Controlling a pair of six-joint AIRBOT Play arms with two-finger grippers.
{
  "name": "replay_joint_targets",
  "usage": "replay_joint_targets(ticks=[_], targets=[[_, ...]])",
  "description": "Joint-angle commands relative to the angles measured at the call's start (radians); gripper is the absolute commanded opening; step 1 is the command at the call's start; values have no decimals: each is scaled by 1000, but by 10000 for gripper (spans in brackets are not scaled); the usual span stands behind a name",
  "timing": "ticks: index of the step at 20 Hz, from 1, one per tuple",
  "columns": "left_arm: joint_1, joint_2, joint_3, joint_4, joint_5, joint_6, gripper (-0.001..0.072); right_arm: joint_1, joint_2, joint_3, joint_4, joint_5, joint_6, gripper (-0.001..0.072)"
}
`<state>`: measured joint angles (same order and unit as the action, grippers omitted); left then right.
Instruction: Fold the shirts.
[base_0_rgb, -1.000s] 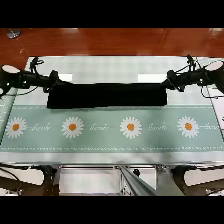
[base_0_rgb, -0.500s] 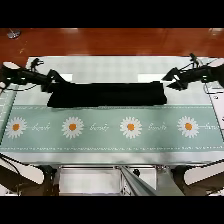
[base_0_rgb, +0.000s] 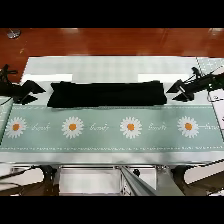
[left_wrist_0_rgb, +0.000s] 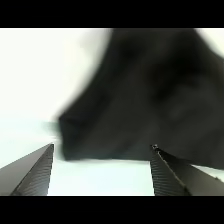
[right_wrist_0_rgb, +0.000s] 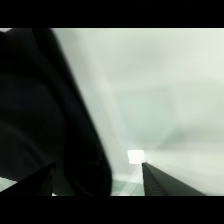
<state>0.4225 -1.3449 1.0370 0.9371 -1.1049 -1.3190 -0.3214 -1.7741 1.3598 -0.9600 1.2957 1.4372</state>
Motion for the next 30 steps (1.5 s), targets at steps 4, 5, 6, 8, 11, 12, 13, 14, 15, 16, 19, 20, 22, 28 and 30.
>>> replay_joint_targets(ticks=[4,5,6,8,11,12,13,14,15,16,19,20,22,28,30], targets=[[-232,227,-204,-194,117,122,701,143,-60,17,120,-62,-5,415],[-280,219,-200,-194,121,123,697,153,-54,36,121,-50,-11,157],[-327,210,-196,-194,129,122,488,157,-40,58,118,-26,-22,26],[-405,195,-182,-216,145,158,19,148,34,68,90,9,-27,26],[-549,180,-141,-246,204,211,19,151,247,10,-74,58,-47,26],[-610,172,-125,-246,253,211,18,151,348,-46,-126,46,-38,26],[-666,158,-109,-246,306,205,18,148,447,-105,-163,31,-26,26],[-727,132,-90,-245,365,190,18,148,555,-170,-196,20,-13,26],[-780,98,-66,-243,411,165,17,149,655,-229,-205,11,-5,26],[-835,48,-29,-237,437,142,17,149,757,-286,-205,5,12,26],[-971,-142,134,-192,433,45,17,149,992,-402,-200,27,85,26],[-1012,-216,206,-170,405,-6,17,149,1041,-422,-201,41,102,26],[-1087,-350,346,-167,329,-68,17,149,1107,-435,-201,66,116,26],[-1300,-612,608,-191,195,-197,18,149,1134,-435,-100,48,107,26],[-1346,-638,638,-204,156,-173,18,149,1134,-435,-84,36,107,26]])
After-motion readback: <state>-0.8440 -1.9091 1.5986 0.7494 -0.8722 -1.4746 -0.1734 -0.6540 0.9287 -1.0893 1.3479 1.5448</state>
